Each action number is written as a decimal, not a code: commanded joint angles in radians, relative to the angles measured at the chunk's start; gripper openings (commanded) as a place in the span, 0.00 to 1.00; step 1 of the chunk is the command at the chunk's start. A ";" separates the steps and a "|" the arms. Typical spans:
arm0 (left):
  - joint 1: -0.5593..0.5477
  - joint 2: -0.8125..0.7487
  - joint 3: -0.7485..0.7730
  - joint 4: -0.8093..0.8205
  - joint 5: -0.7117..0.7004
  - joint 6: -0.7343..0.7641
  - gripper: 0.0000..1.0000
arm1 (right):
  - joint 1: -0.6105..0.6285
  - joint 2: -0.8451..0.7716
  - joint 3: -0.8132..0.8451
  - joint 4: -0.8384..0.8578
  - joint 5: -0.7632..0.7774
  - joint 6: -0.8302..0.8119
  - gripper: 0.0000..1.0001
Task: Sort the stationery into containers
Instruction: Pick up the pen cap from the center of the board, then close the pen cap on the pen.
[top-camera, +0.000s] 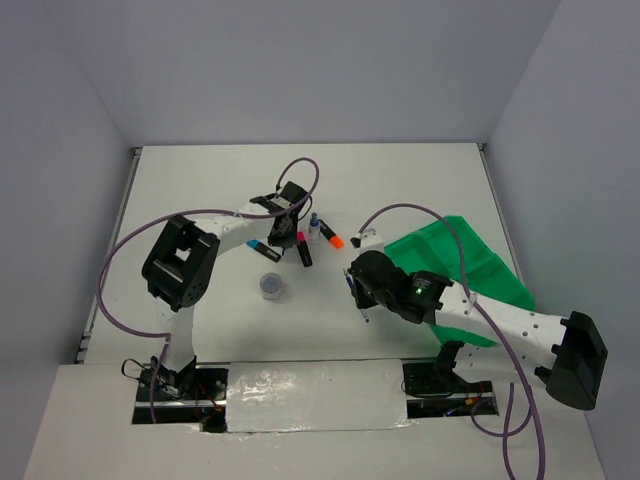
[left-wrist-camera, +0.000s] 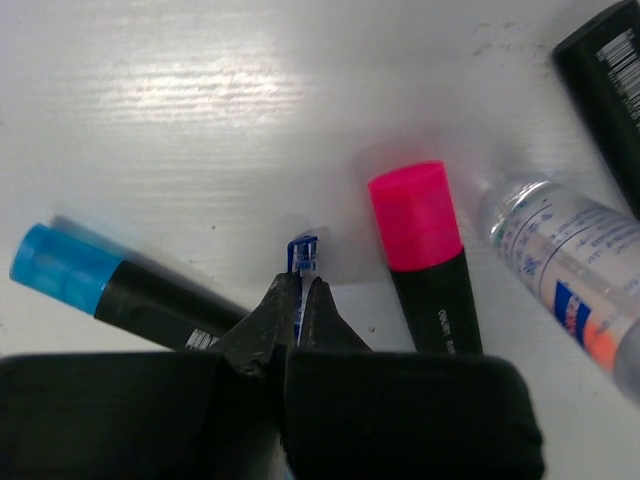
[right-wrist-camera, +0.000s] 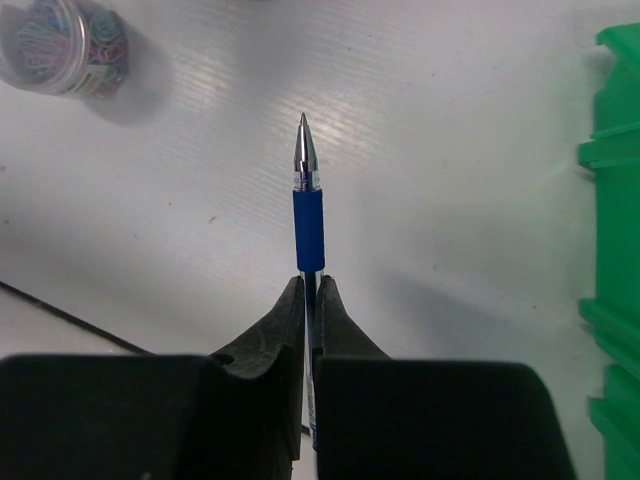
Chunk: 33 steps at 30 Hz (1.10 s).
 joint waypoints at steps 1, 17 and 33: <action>0.008 -0.044 -0.055 -0.022 0.029 -0.037 0.00 | -0.002 -0.018 -0.032 0.103 -0.068 -0.028 0.00; 0.005 -0.496 -0.219 0.194 0.181 -0.127 0.00 | 0.003 -0.027 -0.091 0.370 -0.134 -0.030 0.00; -0.167 -0.955 -0.569 0.756 0.253 -0.256 0.00 | 0.130 -0.130 -0.238 0.993 -0.131 0.050 0.00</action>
